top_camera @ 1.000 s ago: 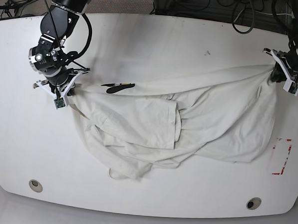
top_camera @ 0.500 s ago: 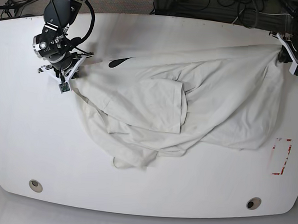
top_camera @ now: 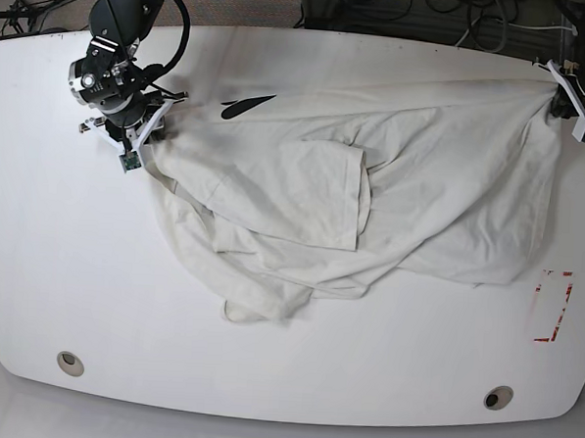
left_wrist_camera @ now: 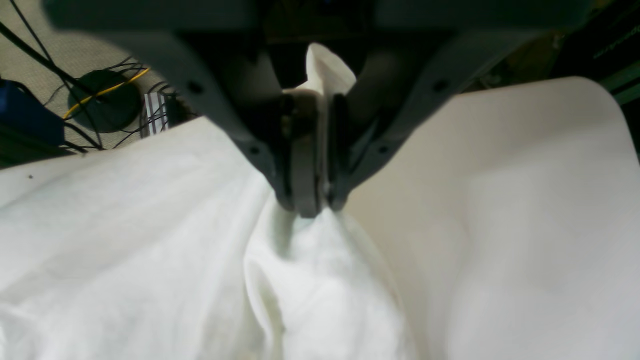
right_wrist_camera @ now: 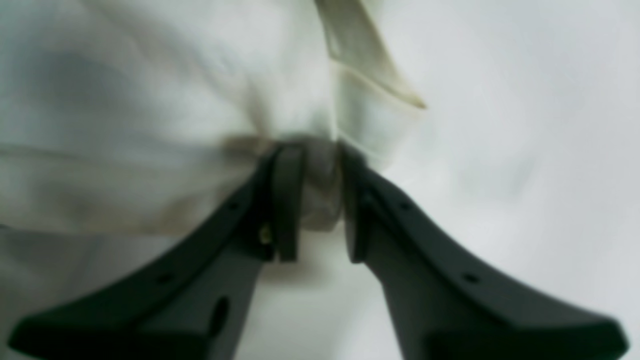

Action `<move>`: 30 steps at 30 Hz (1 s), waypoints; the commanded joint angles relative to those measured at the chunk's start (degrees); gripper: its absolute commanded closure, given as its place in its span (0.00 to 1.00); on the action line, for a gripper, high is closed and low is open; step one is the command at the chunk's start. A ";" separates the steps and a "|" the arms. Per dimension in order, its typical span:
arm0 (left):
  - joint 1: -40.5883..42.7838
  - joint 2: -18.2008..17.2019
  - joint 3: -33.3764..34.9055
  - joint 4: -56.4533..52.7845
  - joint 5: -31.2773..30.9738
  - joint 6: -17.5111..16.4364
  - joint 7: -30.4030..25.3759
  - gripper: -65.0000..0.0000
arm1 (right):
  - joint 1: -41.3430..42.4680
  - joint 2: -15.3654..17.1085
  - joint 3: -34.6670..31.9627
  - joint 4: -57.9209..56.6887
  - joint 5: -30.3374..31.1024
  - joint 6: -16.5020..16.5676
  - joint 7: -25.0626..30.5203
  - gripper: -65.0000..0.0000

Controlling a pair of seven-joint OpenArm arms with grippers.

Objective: Fold the T-shirt properly
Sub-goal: 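Regrasp the shirt with the right gripper slightly further along the edge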

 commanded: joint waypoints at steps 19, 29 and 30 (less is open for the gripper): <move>0.18 -0.89 -0.28 0.71 -0.08 0.11 -0.58 1.00 | 3.64 -4.41 0.20 8.85 4.95 1.37 1.06 0.32; 0.18 -0.89 -0.28 0.71 -0.08 0.11 -0.58 1.00 | 15.34 -4.58 -0.15 -1.52 0.82 1.37 1.06 0.32; 0.18 -0.97 -0.28 0.71 -0.08 0.11 -0.58 1.00 | 16.39 -4.41 -0.15 -2.66 0.21 1.37 1.14 0.32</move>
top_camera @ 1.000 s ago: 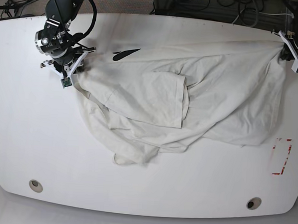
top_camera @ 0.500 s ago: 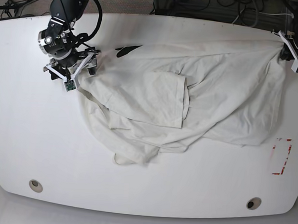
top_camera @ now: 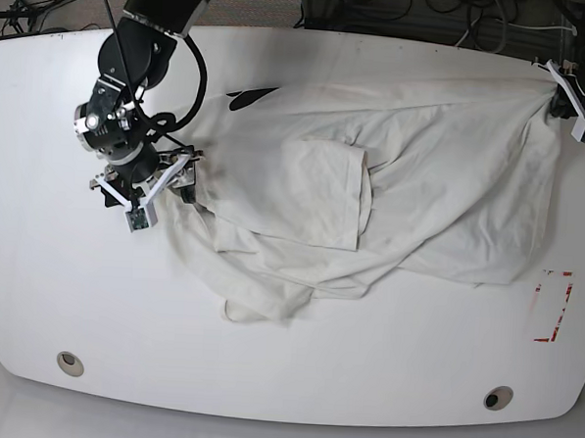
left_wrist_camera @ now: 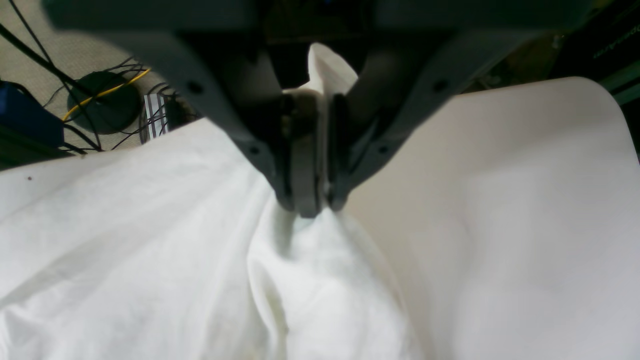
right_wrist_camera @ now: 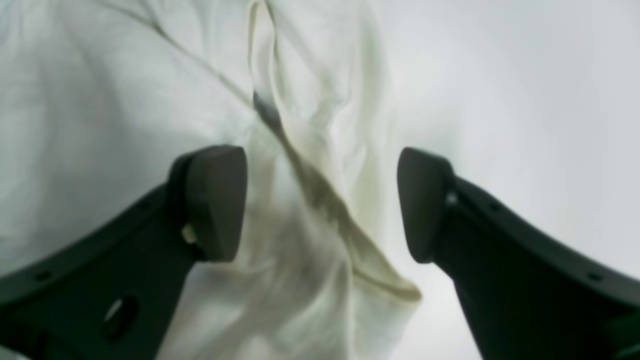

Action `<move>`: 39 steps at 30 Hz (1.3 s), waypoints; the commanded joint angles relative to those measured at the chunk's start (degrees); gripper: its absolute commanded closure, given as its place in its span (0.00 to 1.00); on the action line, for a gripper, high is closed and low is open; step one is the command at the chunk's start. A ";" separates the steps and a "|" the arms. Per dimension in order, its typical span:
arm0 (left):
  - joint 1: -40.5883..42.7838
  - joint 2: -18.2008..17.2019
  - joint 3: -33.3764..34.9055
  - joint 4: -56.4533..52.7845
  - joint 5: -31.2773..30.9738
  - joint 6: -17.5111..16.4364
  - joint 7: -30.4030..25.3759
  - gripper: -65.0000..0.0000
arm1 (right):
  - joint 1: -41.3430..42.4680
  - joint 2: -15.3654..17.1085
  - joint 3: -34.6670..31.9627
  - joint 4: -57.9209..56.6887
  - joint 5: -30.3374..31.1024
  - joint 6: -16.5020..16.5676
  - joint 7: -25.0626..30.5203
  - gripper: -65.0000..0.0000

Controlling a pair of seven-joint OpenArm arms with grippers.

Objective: Fold the T-shirt properly
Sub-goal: 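Regrasp the shirt with the right gripper slightly further along the edge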

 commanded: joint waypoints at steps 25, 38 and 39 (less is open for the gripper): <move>0.13 -0.97 -0.36 0.74 -0.08 0.11 -0.58 1.00 | 16.05 0.75 0.09 -30.27 -7.59 0.01 14.62 0.41; 0.13 -0.97 -0.45 0.65 -0.08 0.11 -0.58 1.00 | 16.22 1.89 0.26 -31.85 -7.06 0.01 15.49 0.59; 0.13 -0.97 -0.45 0.65 -0.08 0.11 -0.58 1.00 | 16.40 1.89 0.35 -31.85 -7.06 0.01 15.49 0.66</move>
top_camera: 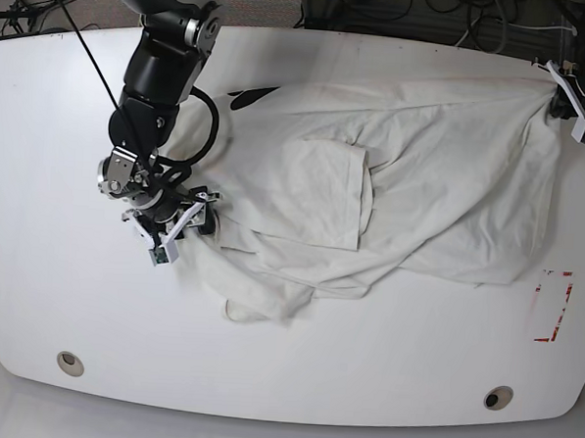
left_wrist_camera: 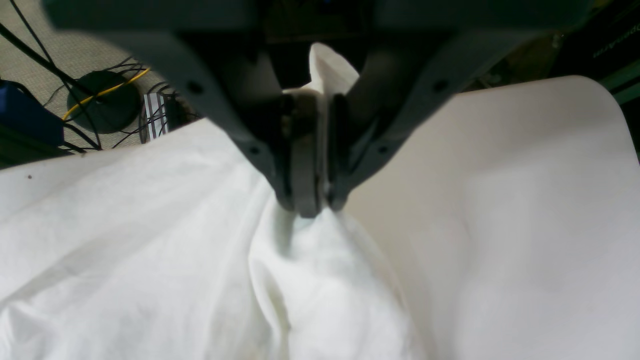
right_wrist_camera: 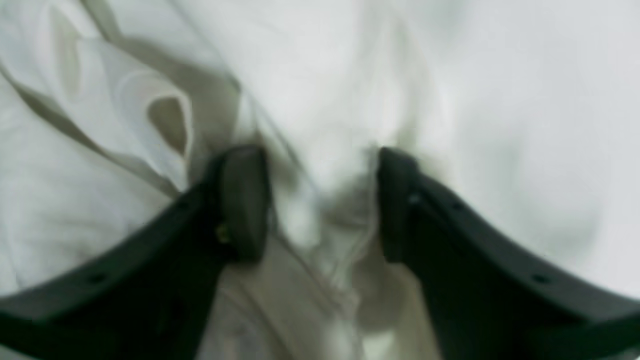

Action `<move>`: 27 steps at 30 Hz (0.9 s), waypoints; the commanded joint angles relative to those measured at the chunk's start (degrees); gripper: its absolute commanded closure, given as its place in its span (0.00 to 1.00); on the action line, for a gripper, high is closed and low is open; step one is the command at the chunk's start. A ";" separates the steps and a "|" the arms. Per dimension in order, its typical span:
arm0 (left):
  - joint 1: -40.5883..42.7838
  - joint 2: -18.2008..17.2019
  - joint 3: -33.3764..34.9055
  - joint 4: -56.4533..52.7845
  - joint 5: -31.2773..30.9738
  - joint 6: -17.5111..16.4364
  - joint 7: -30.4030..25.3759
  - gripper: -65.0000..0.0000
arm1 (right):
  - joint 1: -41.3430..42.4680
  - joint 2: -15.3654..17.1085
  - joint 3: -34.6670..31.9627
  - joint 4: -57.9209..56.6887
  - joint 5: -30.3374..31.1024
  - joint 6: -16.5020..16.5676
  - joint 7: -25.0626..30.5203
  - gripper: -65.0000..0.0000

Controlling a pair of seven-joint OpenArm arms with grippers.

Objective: Fold the T-shirt properly
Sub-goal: 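Regrasp the shirt with the right gripper slightly further along the edge, then drag the stretched shirt with both grippers toward the table edge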

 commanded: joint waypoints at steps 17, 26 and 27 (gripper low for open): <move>-1.76 -1.13 -0.52 1.04 -0.43 0.11 -0.60 1.00 | 0.06 1.53 0.39 7.22 0.72 0.08 -1.30 1.00; -2.11 -1.13 -0.87 1.04 -0.25 -5.78 -0.60 1.00 | -1.17 1.27 0.22 16.45 0.81 0.08 -7.98 1.00; -2.11 -1.13 -0.96 1.04 -0.25 -6.30 -0.60 1.00 | -1.43 1.27 0.13 17.51 0.81 0.08 -8.69 1.00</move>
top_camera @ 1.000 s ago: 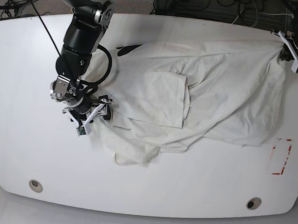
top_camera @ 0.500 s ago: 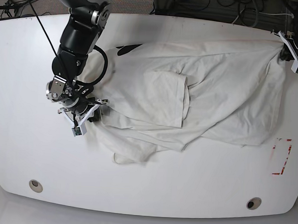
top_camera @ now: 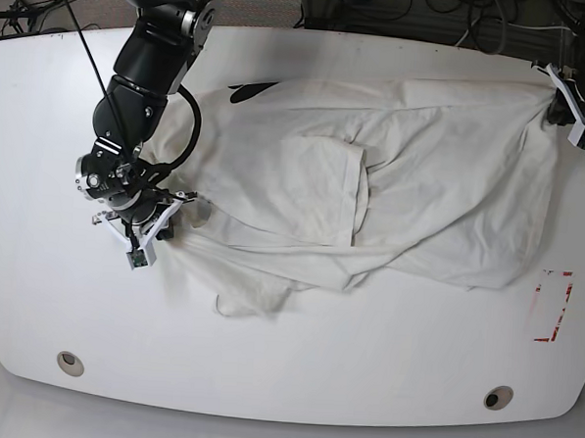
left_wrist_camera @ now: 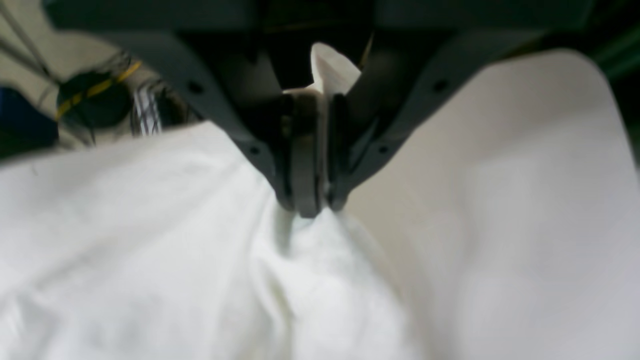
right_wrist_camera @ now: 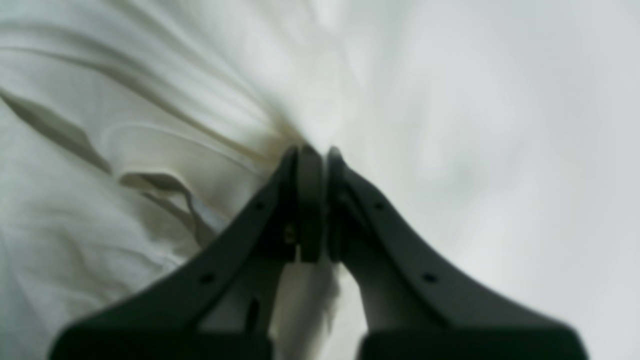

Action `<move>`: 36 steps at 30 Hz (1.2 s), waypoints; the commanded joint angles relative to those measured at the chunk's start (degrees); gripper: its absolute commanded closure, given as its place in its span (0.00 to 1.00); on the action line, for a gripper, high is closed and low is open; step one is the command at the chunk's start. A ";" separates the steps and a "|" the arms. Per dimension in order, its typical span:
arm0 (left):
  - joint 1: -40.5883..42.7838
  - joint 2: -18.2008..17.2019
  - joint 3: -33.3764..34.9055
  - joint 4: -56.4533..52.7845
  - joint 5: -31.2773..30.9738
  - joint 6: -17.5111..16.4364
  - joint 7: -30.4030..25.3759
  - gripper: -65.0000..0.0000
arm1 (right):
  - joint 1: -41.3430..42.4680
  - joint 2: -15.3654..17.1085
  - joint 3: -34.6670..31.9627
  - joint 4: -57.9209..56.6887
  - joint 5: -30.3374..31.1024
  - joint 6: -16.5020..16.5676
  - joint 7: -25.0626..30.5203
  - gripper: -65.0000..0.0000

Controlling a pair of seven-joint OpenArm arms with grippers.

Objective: Fold the T-shirt properly
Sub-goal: 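Drag the stretched shirt with both grippers toward the table edge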

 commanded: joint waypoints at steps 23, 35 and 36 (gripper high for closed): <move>-14.19 -1.17 -6.36 3.07 -0.15 -3.28 -0.49 1.00 | 5.85 2.13 -0.42 23.93 0.85 -0.07 -13.15 1.00; -33.35 -2.40 -6.19 2.98 -0.15 -2.93 9.62 1.00 | 15.26 5.21 -0.50 23.67 0.50 -0.07 -14.38 1.00; -35.46 -2.40 -6.10 2.98 -0.06 -2.93 10.67 1.00 | 16.31 5.29 -0.50 23.67 0.50 -0.07 -14.38 1.00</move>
